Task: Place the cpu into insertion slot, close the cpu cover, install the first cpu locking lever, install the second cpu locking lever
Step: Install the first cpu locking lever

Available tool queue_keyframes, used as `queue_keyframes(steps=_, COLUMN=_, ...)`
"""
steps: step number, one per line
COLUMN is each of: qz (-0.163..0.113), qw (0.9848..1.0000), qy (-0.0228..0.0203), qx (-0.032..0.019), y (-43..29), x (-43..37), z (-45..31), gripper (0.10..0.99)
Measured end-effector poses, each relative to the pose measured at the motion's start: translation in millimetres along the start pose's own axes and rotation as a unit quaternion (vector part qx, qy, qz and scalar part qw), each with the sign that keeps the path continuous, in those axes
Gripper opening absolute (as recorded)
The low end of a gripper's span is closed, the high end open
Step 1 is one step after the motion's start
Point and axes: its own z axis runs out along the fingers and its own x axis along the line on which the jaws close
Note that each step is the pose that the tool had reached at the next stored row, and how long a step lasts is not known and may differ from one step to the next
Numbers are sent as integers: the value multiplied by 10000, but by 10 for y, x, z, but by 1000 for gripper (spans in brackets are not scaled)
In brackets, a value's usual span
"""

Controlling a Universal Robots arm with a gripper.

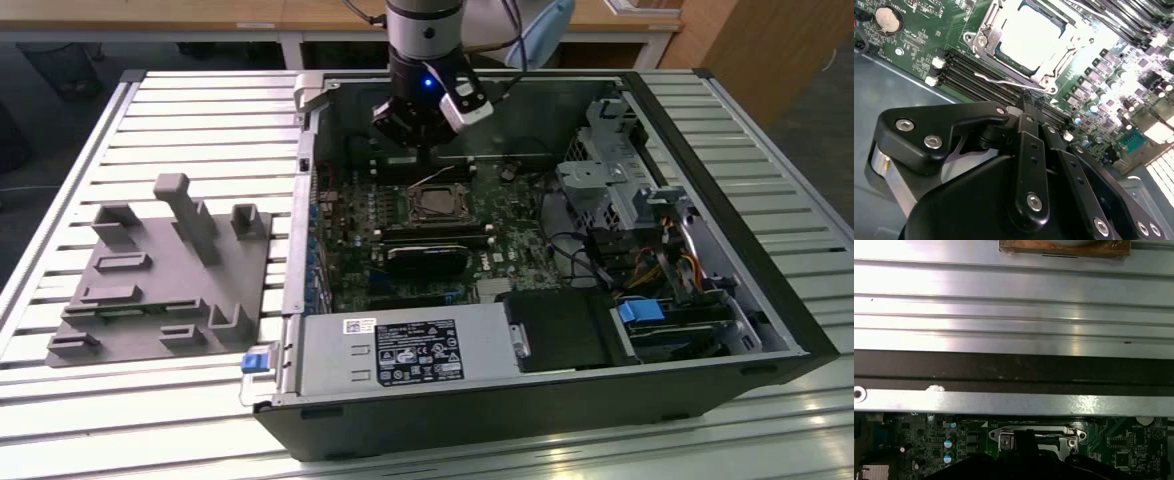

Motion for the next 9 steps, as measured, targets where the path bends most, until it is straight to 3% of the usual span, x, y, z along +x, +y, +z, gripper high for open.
queue_keyframes(steps=9, qz=-62, qw=10000, qy=3, qx=46, y=10, x=-53, z=102, gripper=106)
